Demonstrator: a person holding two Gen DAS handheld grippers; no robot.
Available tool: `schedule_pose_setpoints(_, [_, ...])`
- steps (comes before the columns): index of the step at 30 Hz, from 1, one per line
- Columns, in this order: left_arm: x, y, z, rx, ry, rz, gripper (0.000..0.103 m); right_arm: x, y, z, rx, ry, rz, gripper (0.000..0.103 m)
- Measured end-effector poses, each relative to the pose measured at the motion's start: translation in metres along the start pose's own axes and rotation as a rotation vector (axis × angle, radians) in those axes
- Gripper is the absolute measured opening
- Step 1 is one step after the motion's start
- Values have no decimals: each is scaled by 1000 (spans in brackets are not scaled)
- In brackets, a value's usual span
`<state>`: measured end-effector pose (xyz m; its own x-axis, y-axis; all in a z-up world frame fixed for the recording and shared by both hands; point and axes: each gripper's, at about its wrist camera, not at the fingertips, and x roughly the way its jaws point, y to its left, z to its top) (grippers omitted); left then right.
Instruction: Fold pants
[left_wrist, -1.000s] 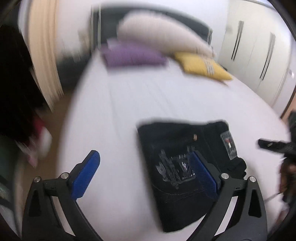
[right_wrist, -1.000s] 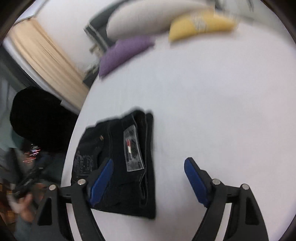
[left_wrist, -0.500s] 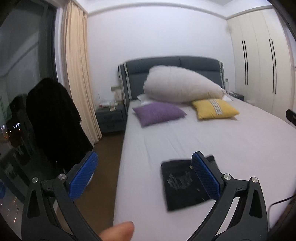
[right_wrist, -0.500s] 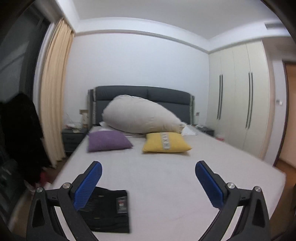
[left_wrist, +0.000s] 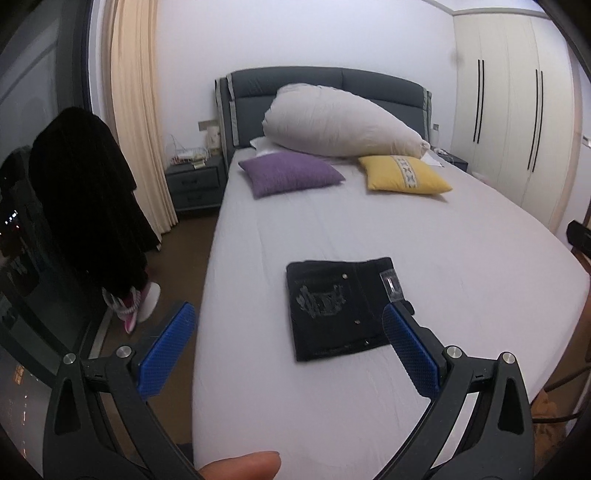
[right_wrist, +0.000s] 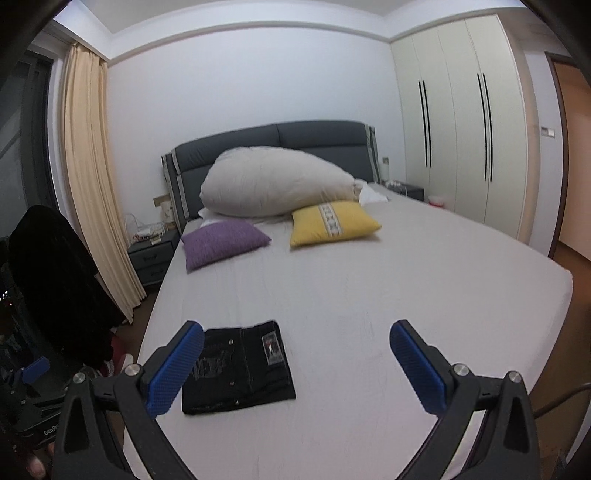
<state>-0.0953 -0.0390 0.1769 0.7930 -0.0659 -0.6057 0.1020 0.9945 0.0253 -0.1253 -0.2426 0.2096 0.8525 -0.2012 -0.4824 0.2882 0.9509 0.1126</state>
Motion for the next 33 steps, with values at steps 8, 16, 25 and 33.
schedule_pose_setpoints(8, [21, -2, -10, -4, 28, -13, 103, 2, 16, -14, -42, 23, 8, 103])
schedule_pose_setpoints(16, [31, -4, -16, -2, 47, -9, 103, 4, 23, -21, -59, 40, 20, 103])
schedule_pose_setpoints(25, [40, -4, -20, -6, 64, -2, 103, 8, 25, -25, -66, 55, 28, 103])
schedule_pose_setpoints(33, [45, -3, -22, -8, 65, 3, 103, 8, 29, -27, -74, 60, 30, 103])
